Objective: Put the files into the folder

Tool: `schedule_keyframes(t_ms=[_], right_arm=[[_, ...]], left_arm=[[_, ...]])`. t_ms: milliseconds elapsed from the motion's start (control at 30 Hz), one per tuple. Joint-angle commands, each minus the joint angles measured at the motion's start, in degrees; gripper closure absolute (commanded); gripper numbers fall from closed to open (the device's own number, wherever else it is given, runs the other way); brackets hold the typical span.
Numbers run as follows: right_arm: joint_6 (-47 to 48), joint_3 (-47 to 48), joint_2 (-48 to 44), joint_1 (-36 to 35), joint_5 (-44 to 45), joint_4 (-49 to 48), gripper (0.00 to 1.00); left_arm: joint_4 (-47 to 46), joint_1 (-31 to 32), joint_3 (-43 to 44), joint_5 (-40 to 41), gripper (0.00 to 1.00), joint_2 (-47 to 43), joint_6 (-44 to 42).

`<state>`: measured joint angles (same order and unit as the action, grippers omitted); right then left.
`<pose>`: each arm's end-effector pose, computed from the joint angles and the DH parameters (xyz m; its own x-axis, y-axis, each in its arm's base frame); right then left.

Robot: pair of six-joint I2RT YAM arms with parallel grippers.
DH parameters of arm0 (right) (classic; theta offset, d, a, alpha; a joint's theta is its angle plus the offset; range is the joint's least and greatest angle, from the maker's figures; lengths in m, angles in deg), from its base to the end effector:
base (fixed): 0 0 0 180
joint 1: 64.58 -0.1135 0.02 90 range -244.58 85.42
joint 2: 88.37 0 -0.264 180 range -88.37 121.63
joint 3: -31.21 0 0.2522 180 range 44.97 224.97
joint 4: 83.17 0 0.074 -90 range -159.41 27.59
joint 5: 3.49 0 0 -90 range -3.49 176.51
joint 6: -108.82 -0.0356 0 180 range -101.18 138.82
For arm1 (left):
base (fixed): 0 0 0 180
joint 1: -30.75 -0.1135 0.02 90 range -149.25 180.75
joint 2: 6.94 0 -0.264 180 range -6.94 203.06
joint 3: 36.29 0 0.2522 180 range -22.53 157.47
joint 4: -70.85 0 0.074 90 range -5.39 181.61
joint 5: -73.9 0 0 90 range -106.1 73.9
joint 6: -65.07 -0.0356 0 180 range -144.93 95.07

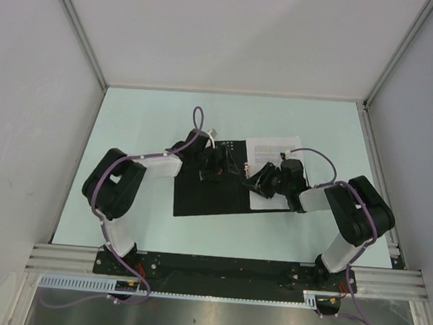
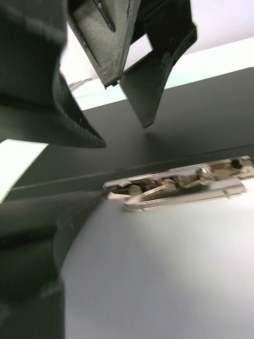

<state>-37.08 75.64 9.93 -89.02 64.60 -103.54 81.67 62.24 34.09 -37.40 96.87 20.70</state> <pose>0.2640 0.1346 0.1120 -0.8341 0.4648 -0.2970 0.0421 0.5905 0.8060 0.3090 -0.2044 0.1561 -0.9226 -0.2159 -0.3197 0.0701 0.7211 -0.6893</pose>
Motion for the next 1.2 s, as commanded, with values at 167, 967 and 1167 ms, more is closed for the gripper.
schedule_keyframes(t_ms=[167,967,1167], right_arm=[[11.15,2.37,-17.23,-1.65,8.55,30.25,0.39],[40.62,20.65,-11.73,-29.26,40.71,47.84,0.25],[34.36,21.79,-8.74,-20.83,38.88,45.31,0.26]], left_arm=[[10.57,-2.04,2.97,-1.81,0.00,-14.68,-7.83],[9.63,-30.08,-27.61,-10.78,0.01,-30.34,-7.40],[5.67,-30.08,-29.81,-10.26,0.02,-28.66,-6.07]])
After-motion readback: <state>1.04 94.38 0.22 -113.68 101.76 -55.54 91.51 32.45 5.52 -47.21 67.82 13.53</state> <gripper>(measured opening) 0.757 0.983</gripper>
